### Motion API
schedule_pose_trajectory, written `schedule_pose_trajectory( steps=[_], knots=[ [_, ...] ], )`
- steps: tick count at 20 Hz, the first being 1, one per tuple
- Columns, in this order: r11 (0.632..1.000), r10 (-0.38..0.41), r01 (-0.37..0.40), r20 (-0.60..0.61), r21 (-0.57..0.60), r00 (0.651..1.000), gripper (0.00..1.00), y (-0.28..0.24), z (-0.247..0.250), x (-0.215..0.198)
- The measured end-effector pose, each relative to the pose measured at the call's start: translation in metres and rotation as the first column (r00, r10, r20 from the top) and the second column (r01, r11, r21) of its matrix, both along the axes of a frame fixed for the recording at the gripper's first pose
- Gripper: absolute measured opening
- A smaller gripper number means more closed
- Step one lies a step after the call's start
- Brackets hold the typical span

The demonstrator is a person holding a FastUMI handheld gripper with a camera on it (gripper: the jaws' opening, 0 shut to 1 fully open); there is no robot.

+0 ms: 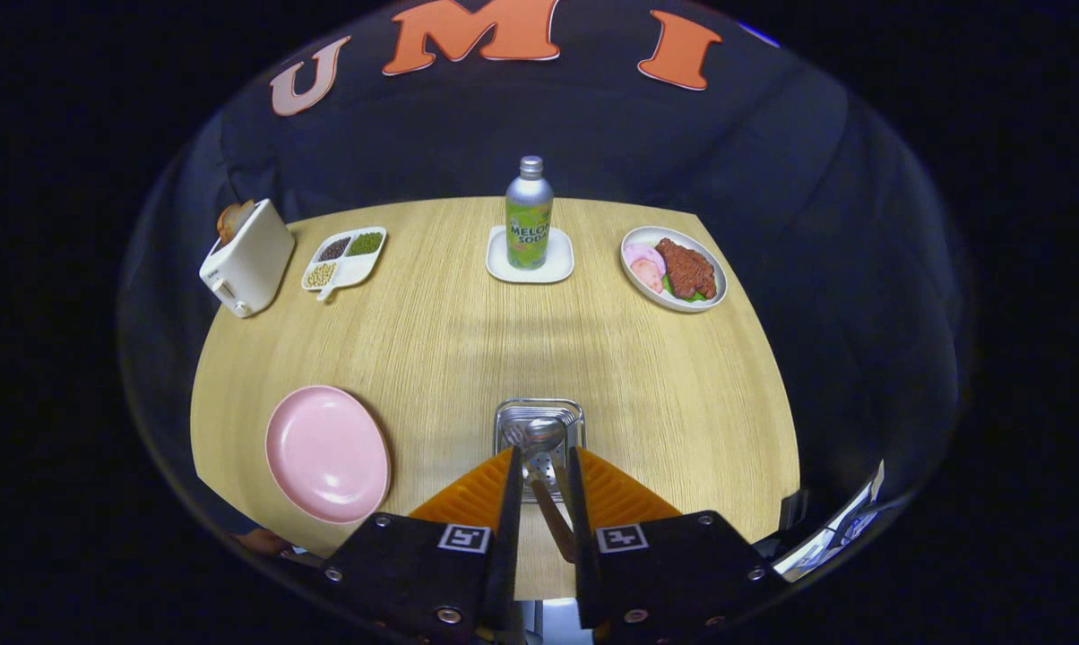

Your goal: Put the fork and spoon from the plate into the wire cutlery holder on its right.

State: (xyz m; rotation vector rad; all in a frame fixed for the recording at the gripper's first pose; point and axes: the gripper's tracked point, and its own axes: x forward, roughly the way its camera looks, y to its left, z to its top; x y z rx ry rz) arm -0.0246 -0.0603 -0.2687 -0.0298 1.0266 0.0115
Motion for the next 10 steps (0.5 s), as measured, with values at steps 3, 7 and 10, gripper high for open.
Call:
schedule_pose_trajectory(
  steps=[3, 7, 10],
  knots=[
    [0.999, -0.031, 0.030, 0.073, 0.015, 0.997, 0.43, -0.005, 0.016, 0.009],
    [0.999, -0.041, 0.035, 0.179, 0.039, 0.983, 0.65, -0.004, 0.042, 0.021],
    [0.998, -0.042, 0.028, 0.271, 0.058, 0.962, 0.79, 0.000, 0.067, 0.030]
  ],
)
